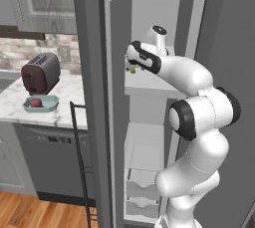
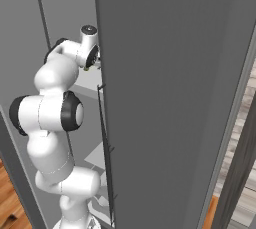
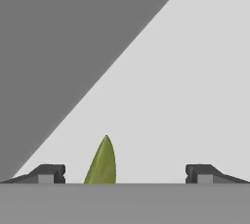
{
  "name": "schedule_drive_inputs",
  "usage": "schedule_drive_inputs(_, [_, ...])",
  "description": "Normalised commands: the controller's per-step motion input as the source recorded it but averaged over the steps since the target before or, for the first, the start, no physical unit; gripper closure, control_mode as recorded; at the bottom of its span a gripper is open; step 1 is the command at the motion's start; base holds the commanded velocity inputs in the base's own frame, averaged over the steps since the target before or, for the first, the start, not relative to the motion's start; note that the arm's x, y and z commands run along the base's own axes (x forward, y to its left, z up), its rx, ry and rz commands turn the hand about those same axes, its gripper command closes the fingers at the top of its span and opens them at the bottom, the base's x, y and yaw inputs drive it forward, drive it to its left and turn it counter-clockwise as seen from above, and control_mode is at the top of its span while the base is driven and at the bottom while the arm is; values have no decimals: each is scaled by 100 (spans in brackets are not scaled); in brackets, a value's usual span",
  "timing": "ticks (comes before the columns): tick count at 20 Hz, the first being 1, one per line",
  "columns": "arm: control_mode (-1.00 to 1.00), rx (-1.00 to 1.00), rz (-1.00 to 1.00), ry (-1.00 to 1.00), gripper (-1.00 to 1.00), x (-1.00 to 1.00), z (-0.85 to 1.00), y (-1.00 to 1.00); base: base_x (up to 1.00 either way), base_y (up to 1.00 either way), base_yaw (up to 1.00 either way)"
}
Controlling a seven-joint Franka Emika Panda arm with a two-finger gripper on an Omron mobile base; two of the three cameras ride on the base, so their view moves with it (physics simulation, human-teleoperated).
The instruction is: Take the onion and lemon wedge out of the freezer and place them in the tupperware container on the counter. Then put the tupperware containing the vegetables back in the freezer.
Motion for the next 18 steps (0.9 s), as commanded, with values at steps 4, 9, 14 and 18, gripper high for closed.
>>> schedule_drive_inputs(4, [-100,-1,0,0,100,-1,-17,4,0,0,0])
schedule_drive_inputs(9, [-100,0,0,0,100,0,-19,5,0,0,0])
schedule_drive_inputs(14, [-100,-2,0,0,100,-1,-22,12,0,0,0])
schedule_drive_inputs(18, [-100,-1,-1,0,100,-18,-14,11,0,0,0])
